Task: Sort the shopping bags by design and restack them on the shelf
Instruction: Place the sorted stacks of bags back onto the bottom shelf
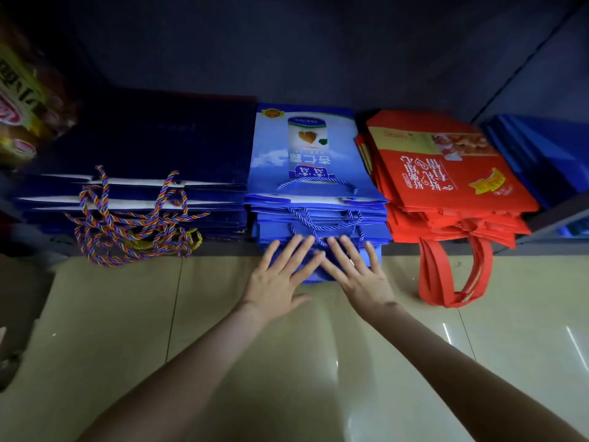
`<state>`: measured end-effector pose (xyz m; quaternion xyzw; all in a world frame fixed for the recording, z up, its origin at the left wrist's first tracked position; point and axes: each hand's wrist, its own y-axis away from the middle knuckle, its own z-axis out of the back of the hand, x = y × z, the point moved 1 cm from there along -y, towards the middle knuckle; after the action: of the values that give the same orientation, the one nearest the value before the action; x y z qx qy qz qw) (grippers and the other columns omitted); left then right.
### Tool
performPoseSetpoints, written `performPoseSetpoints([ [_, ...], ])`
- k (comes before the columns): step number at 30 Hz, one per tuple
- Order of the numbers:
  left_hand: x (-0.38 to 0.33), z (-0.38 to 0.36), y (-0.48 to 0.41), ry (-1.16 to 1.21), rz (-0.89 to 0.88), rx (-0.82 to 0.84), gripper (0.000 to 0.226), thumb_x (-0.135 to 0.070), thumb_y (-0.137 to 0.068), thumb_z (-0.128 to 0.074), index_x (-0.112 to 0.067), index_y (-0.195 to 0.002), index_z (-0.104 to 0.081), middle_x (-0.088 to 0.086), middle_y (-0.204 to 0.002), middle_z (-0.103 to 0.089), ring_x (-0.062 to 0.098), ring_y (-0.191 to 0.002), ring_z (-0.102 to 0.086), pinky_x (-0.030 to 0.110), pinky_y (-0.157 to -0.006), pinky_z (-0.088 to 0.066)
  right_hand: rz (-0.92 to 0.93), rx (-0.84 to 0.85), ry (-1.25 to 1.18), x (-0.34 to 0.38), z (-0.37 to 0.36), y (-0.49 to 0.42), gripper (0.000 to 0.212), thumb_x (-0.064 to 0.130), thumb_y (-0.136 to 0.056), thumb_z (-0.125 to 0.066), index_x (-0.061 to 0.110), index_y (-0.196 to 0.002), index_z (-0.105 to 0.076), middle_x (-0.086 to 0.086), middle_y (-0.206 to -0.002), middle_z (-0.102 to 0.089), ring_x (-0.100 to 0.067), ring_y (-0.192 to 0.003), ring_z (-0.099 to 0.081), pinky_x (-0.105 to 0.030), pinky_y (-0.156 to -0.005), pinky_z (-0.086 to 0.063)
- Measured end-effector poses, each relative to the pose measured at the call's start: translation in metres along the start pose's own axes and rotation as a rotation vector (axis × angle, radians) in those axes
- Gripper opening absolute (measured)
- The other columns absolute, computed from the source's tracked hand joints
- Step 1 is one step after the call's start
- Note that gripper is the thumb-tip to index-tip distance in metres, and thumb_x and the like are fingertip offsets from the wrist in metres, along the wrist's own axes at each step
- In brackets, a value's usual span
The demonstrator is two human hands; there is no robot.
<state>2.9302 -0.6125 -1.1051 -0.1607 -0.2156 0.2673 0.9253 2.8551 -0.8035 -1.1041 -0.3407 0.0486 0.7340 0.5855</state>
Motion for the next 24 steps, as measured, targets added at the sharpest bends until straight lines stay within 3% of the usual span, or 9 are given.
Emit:
performPoseSetpoints([
  [3, 0.000, -0.013, 0.006, -0.102, -0.004, -0.002, 0.122, -0.038, -0.067, -0.075, -0.018, -0.150, 0.012, 0.012, -0.157, 0.013, 0.027, -0.145, 0.014, 0.046, -0.116, 0.005, 0.024, -0.019, 0.021, 0.000, -0.003, -0.003, 0.070, 0.002, -0.089, -0.029, 0.019, -0.152, -0.004, -0.006, -0.153, -0.020, -0.027, -0.142, -0.013, -0.052, -0.116, -0.002],
  [6, 0.007, -0.014, -0.005, -0.158, 0.006, -0.094, 0.111, -0.021, -0.073, -0.068, -0.019, -0.150, 0.012, 0.010, -0.157, 0.018, 0.028, -0.145, 0.012, 0.047, -0.116, 0.005, 0.046, -0.075, 0.002, -0.006, 0.001, 0.004, 0.084, 0.009, -0.080, -0.051, 0.016, -0.152, -0.008, -0.008, -0.154, -0.015, -0.024, -0.144, -0.011, -0.051, -0.116, -0.002],
  [9, 0.012, -0.001, -0.012, -0.130, 0.050, -0.196, 0.092, -0.012, -0.080, -0.052, -0.019, -0.151, 0.006, 0.010, -0.157, 0.016, 0.026, -0.144, -0.003, 0.048, -0.115, 0.004, -0.020, -0.161, -0.093, -0.021, 0.011, 0.005, 0.097, 0.014, -0.075, -0.066, 0.017, -0.153, -0.007, -0.010, -0.158, -0.009, -0.021, -0.146, -0.009, -0.051, -0.113, -0.010],
  [11, 0.017, 0.012, -0.023, -0.157, 0.084, -0.216, 0.078, -0.013, -0.088, -0.039, -0.016, -0.151, 0.007, 0.011, -0.157, 0.015, 0.025, -0.142, -0.005, 0.050, -0.115, 0.005, -0.076, -0.168, -0.101, -0.029, 0.018, -0.006, 0.104, 0.013, -0.073, -0.069, 0.014, -0.152, -0.002, -0.010, -0.159, 0.001, -0.022, -0.147, -0.003, -0.052, -0.113, -0.008],
  [14, 0.029, 0.017, -0.030, -0.287, 0.151, -0.168, 0.066, -0.020, -0.097, -0.030, -0.010, -0.151, 0.006, 0.014, -0.157, 0.012, 0.029, -0.145, 0.010, 0.051, -0.114, 0.007, -0.141, -0.078, -0.138, -0.028, 0.025, -0.030, 0.123, 0.019, -0.063, -0.080, 0.015, -0.152, 0.006, -0.011, -0.158, 0.012, -0.023, -0.146, 0.007, -0.052, -0.114, 0.001],
  [17, 0.048, 0.009, -0.020, -0.325, 0.180, -0.145, 0.067, -0.020, -0.095, -0.028, -0.009, -0.150, 0.009, 0.015, -0.157, 0.014, 0.029, -0.145, 0.012, 0.052, -0.114, 0.009, -0.189, -0.033, -0.169, -0.016, 0.026, -0.051, 0.137, 0.030, -0.053, -0.086, 0.018, -0.151, 0.009, -0.010, -0.157, 0.016, -0.022, -0.146, 0.010, -0.050, -0.114, 0.005],
  [22, 0.047, 0.002, -0.019, -0.295, 0.169, -0.115, 0.074, -0.018, -0.090, -0.031, -0.012, -0.149, 0.014, 0.013, -0.156, 0.021, 0.029, -0.145, 0.012, 0.051, -0.116, 0.009, -0.255, 0.042, -0.122, -0.014, 0.017, -0.063, 0.134, 0.026, -0.055, -0.086, 0.021, -0.151, 0.006, -0.012, -0.158, 0.013, -0.025, -0.146, 0.009, -0.051, -0.115, 0.005],
  [24, 0.042, 0.000, -0.021, -0.267, 0.150, -0.095, 0.080, -0.020, -0.089, -0.037, -0.013, -0.149, 0.015, 0.013, -0.155, 0.021, 0.031, -0.144, 0.013, 0.049, -0.116, 0.008, -0.245, 0.053, -0.116, -0.016, 0.012, -0.063, 0.134, 0.025, -0.054, -0.087, 0.019, -0.152, 0.004, -0.015, -0.158, 0.004, -0.026, -0.146, 0.008, -0.051, -0.116, 0.003],
])
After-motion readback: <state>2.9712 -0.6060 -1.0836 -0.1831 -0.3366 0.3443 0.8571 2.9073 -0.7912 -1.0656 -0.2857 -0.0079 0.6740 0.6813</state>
